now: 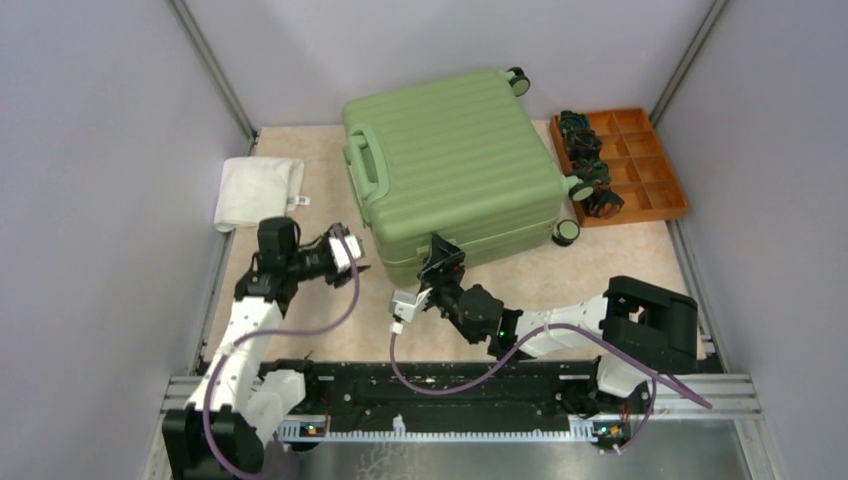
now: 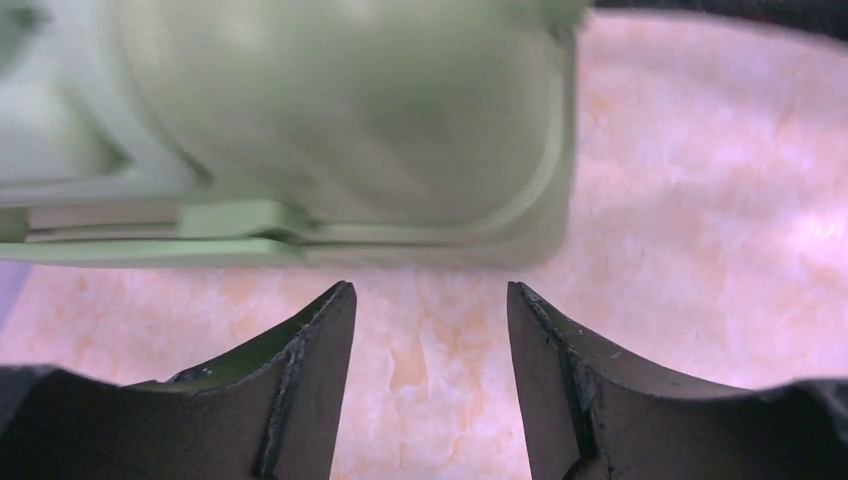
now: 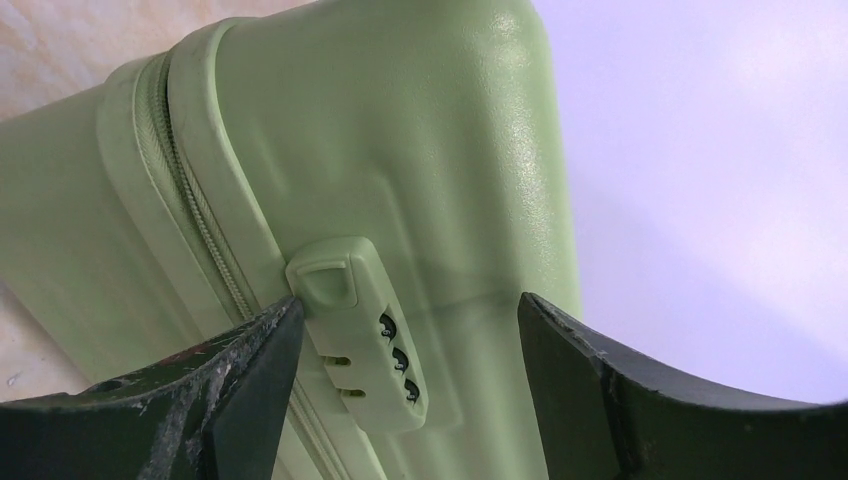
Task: Pack the luggage
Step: Zip the luggage at the center of the board.
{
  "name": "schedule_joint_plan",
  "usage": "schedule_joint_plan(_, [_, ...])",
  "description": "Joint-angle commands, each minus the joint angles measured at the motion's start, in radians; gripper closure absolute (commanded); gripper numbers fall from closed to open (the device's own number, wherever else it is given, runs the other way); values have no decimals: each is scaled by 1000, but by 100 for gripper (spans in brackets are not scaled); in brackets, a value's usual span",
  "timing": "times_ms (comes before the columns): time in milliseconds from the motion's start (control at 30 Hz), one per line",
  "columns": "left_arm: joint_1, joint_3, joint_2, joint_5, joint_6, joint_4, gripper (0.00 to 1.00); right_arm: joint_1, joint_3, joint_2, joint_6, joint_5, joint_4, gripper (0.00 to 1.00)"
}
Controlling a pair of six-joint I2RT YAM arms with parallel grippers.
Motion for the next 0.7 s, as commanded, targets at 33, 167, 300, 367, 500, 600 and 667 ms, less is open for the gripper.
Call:
schedule_joint_plan(33, [-7,-273,-265,41,459,239,34,-41,114,-33,-22,-20,259,25])
schedule_joint_plan(167, [-14,-404,-362,112,566,476,29,-46,118,-40,-19,-17,312,25])
schedule_joint_plan(300, [-44,-478,-364,123,597,673,29,-50,134,-62,22,-23,295,25])
schedule_joint_plan(367, [-64,-514,-355,117,594,779,28,-59,146,-73,46,-29,276,26])
schedule_joint_plan(500, [-120,-527,-310,65,606,919,29,-70,161,-85,61,-29,272,26])
schedule_joint_plan(600, [-157,-541,-275,49,652,975,28,-71,158,-90,67,-27,272,26])
schedule_joint_plan(667, [-179,-551,-257,45,698,988,28,-72,157,-92,68,-22,281,27])
